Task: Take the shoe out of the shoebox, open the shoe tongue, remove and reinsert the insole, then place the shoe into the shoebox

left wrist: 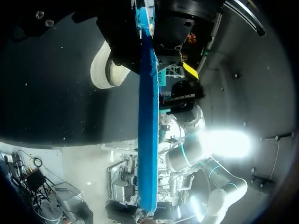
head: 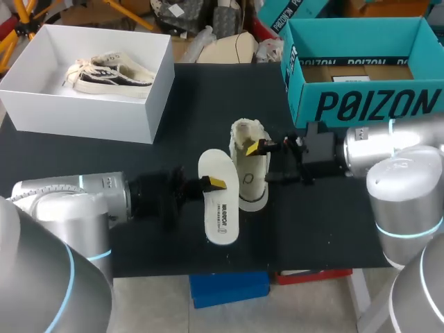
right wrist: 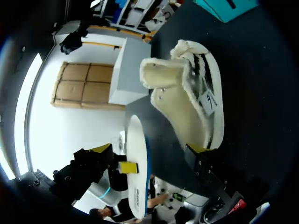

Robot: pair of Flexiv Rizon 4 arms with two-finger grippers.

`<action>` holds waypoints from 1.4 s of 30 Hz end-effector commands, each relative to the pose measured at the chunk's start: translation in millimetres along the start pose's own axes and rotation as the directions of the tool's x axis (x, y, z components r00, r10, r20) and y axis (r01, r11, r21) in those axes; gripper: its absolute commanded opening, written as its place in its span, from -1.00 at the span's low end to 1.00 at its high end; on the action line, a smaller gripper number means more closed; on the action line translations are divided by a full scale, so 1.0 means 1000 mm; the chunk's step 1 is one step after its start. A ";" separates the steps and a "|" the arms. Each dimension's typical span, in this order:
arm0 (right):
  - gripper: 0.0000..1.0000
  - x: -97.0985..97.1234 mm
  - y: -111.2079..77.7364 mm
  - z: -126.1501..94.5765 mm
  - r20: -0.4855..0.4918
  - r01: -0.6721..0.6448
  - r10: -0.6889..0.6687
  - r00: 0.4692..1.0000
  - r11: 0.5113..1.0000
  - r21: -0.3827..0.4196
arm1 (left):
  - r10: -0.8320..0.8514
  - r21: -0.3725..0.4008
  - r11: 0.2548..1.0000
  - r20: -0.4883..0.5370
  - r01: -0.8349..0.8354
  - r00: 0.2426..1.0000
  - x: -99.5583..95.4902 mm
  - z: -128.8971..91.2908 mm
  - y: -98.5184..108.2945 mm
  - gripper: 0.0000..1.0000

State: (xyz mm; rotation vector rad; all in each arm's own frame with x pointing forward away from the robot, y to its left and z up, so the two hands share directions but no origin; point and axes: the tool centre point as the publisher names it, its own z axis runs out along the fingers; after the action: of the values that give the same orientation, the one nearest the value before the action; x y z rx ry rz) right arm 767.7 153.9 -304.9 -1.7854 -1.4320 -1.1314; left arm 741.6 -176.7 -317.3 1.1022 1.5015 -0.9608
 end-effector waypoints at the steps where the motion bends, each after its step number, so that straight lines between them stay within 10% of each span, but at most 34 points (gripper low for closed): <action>1: 1.00 -0.002 -0.021 -0.027 0.191 -0.022 0.041 0.981 0.995 -0.101 | -0.044 0.038 0.998 -0.127 0.049 0.991 0.002 -0.020 -0.018 -1.00; 18: 1.00 -0.001 -0.019 -0.029 0.198 -0.001 0.019 0.980 0.996 -0.087 | -0.062 0.059 0.996 -0.179 0.073 0.982 0.009 -0.031 -0.025 -1.00; 42: 1.00 0.005 -0.032 -0.102 0.227 0.156 -0.137 0.964 0.985 -0.069 | -0.150 0.256 0.931 -0.386 0.261 0.910 0.005 -0.052 -0.072 -1.00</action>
State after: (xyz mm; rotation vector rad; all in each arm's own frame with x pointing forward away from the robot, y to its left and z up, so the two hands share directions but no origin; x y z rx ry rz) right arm 724.0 94.4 -267.5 -1.9452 -1.6954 -1.1031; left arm 647.7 -142.3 -314.6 1.3125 1.7923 -1.2232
